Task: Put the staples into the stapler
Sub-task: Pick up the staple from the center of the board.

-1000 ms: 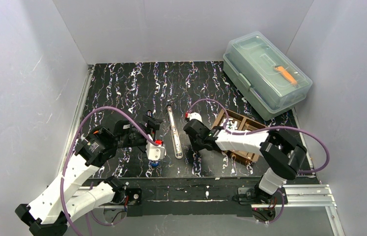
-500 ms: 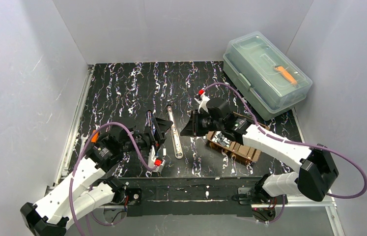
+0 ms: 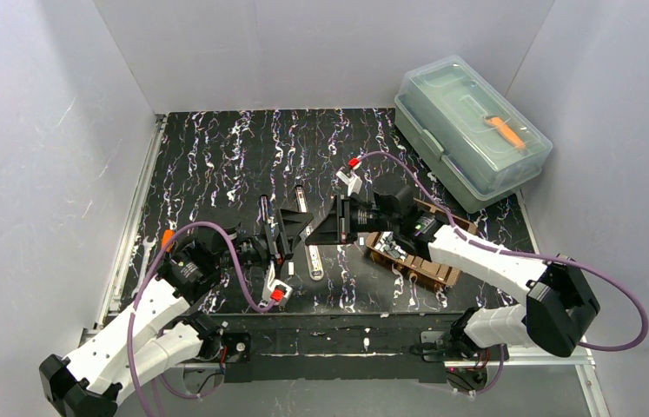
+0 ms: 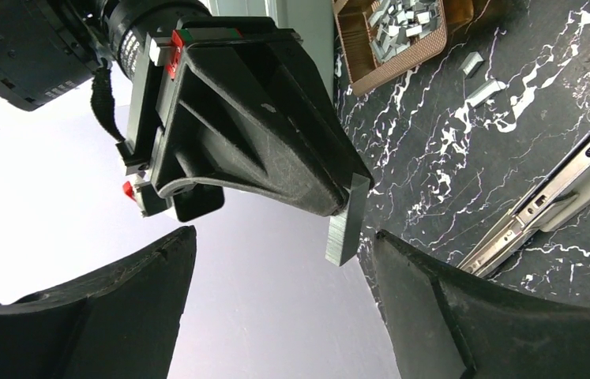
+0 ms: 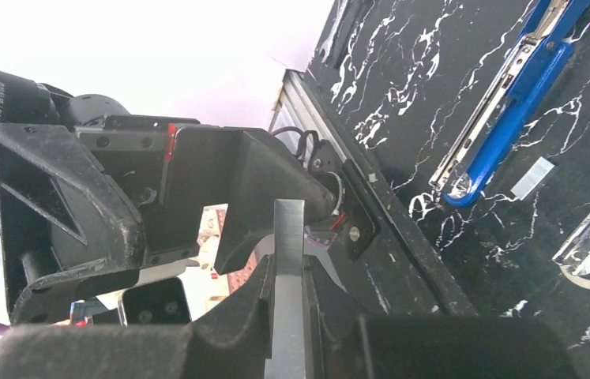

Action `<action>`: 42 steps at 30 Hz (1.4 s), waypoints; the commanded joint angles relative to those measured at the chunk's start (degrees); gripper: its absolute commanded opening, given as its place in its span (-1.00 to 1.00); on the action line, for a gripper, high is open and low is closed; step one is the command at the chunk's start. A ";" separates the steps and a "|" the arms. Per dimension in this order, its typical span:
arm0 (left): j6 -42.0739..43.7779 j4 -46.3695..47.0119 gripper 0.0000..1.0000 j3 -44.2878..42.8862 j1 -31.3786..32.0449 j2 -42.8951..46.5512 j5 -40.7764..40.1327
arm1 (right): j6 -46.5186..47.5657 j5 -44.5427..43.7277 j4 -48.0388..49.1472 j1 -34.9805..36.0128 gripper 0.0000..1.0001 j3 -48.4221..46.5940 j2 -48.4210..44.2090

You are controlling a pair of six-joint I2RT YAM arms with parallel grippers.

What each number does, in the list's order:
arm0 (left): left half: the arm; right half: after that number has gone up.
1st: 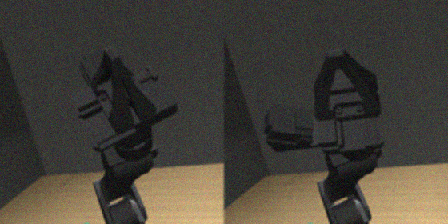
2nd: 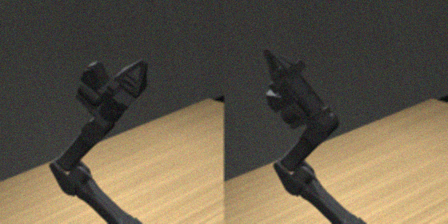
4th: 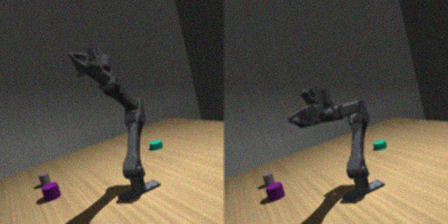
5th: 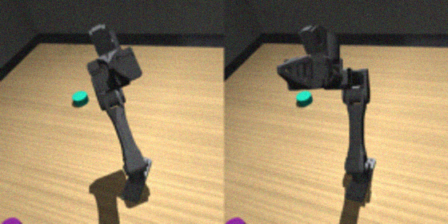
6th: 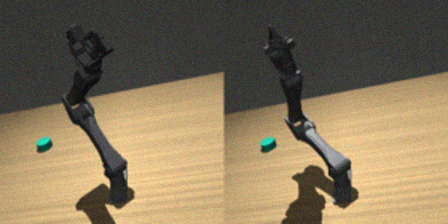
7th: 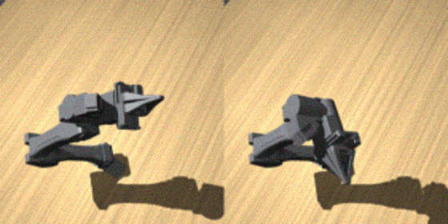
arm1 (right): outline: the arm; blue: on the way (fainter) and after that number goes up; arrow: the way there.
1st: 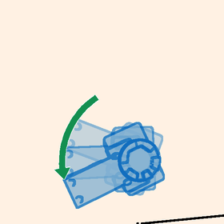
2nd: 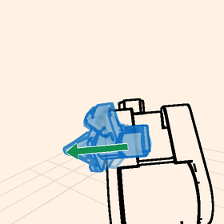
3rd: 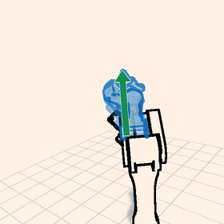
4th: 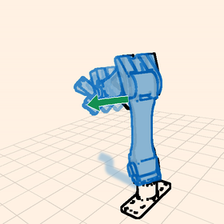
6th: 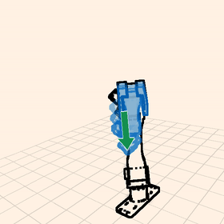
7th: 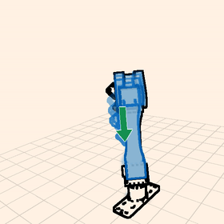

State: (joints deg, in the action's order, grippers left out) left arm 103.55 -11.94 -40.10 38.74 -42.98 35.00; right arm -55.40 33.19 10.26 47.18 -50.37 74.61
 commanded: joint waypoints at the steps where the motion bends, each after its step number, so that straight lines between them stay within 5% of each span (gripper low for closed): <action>1: 0.37 2.08 0.59 0.87 0.00 0.57 1.52 | -5.14 3.08 8.94 -0.58 -0.60 1.52 -1.74; 13: -3.11 14.59 0.53 3.54 -0.06 3.61 -0.84 | -25.31 4.36 35.85 -1.43 -0.61 7.59 -0.12; 21: -4.33 15.11 0.39 2.26 0.02 5.63 -0.63 | -36.00 4.63 50.56 -1.56 -0.61 8.62 4.15; 42: -3.23 14.11 -0.52 0.14 0.02 5.45 -2.09 | -37.63 5.10 51.04 -1.59 -0.64 8.70 5.82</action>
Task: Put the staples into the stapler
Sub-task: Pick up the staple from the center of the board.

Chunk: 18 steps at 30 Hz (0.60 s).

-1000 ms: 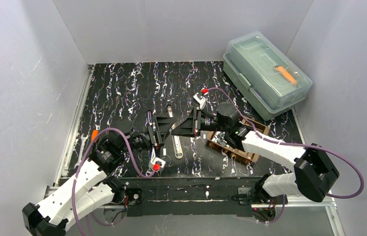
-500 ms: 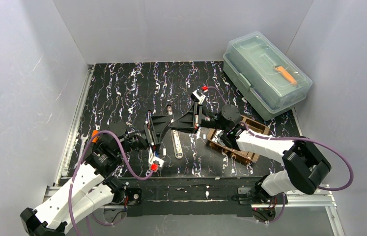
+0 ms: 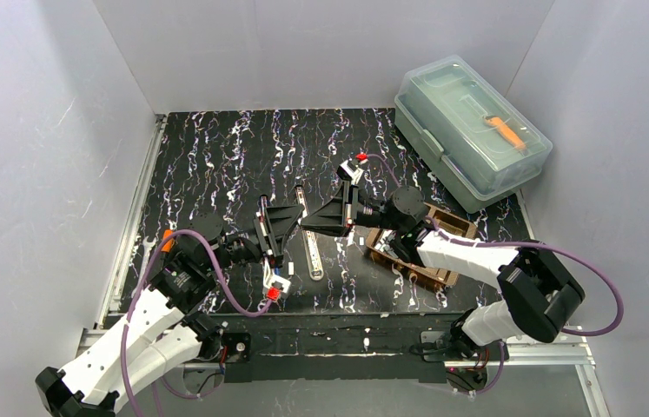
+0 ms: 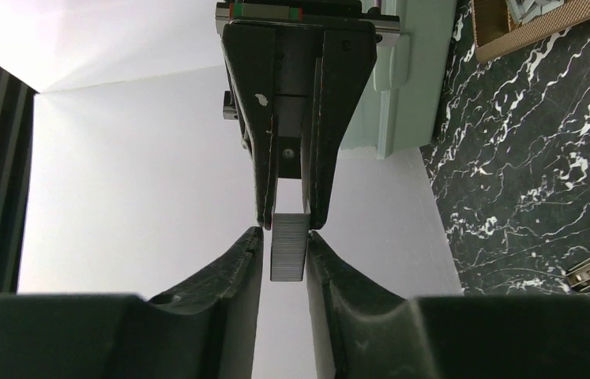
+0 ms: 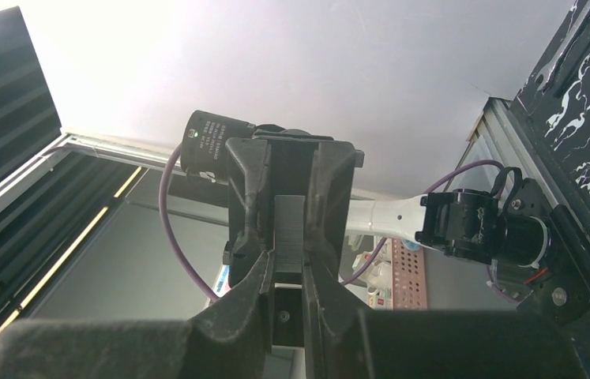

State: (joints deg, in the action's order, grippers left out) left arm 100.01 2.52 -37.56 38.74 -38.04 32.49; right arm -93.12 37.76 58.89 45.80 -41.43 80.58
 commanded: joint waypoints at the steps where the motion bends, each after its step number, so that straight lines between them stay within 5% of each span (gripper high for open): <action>1: 0.36 -0.64 -0.60 -2.50 -0.06 0.51 0.51 | 0.05 0.48 2.33 -0.19 -0.65 -0.25 -0.15; 6: 0.45 -2.12 -0.99 -2.69 0.02 0.78 1.01 | 1.86 0.54 -0.51 -0.18 -0.60 -1.77 -0.80; 13: 0.40 -10.88 -1.00 -3.68 -0.03 0.79 1.48 | 11.12 1.28 -14.04 -1.06 0.22 -5.26 -3.44; 18: 1.01 -18.78 -1.00 -4.47 0.00 0.03 1.47 | 22.47 2.58 -31.20 -6.47 0.46 -8.14 -8.46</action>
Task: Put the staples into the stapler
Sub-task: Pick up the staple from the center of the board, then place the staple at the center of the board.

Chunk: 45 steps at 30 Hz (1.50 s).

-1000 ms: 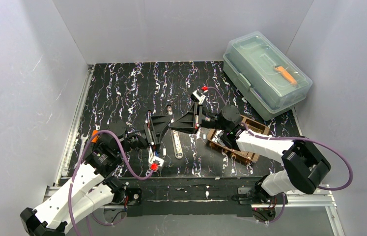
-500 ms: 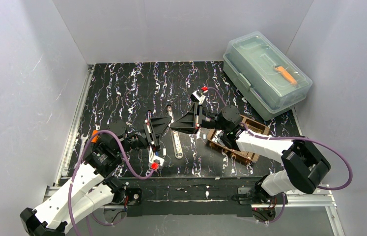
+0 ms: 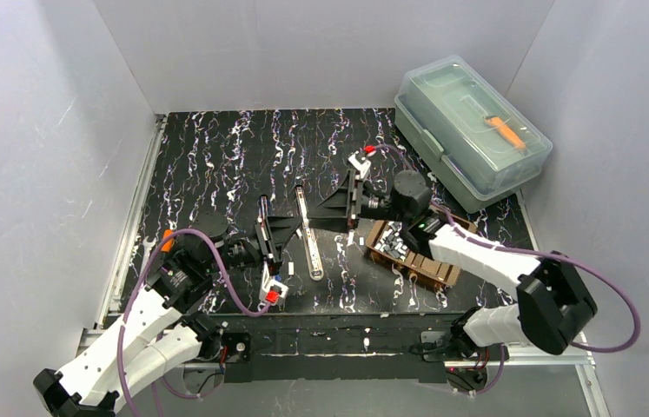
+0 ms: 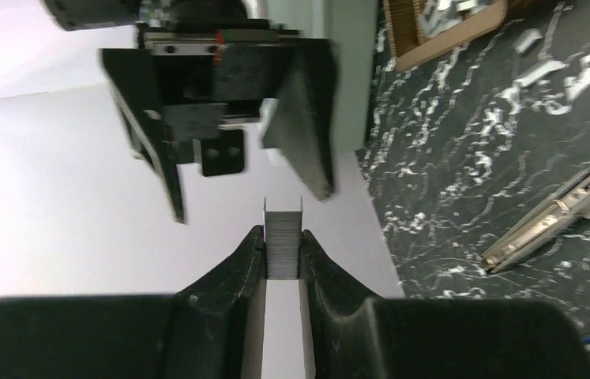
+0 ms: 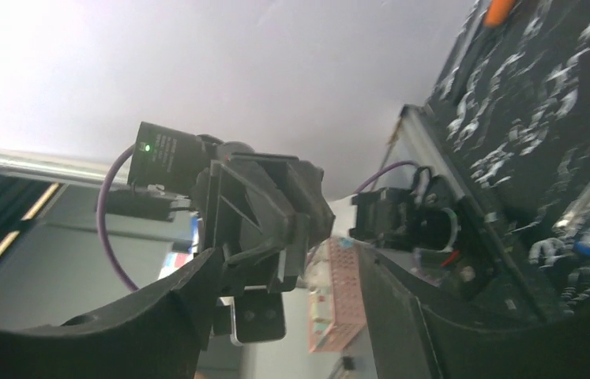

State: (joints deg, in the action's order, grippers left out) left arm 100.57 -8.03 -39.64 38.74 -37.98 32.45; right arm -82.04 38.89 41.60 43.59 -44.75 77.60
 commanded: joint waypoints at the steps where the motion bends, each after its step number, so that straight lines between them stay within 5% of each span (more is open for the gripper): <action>1: 0.93 -10.30 -1.00 -2.45 0.02 -0.26 1.60 | 14.25 1.43 -18.37 -5.62 0.47 -5.77 -6.64; 9: 12.82 -28.15 -1.00 -2.65 0.58 -6.51 4.80 | 33.06 -5.74 -50.62 -9.88 0.46 -14.52 -9.17; 14: 19.25 -34.62 -1.00 -4.55 3.78 -14.82 2.04 | 35.62 -10.58 -55.38 -9.85 0.44 -14.22 -9.74; 30: 19.34 -33.82 -1.00 -18.96 19.83 -45.37 -6.81 | 41.57 -25.64 -68.58 -10.45 0.44 -15.14 -12.82; 45: 22.44 -37.73 -0.94 -30.02 23.39 -66.98 -19.86 | 43.75 -27.73 -73.38 -12.90 0.48 -15.61 -17.83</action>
State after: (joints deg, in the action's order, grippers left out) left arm 119.39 -41.01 -67.81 61.36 -103.44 16.69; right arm -39.27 10.50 -31.46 31.38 -57.67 60.97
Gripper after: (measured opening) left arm 0.146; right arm 0.734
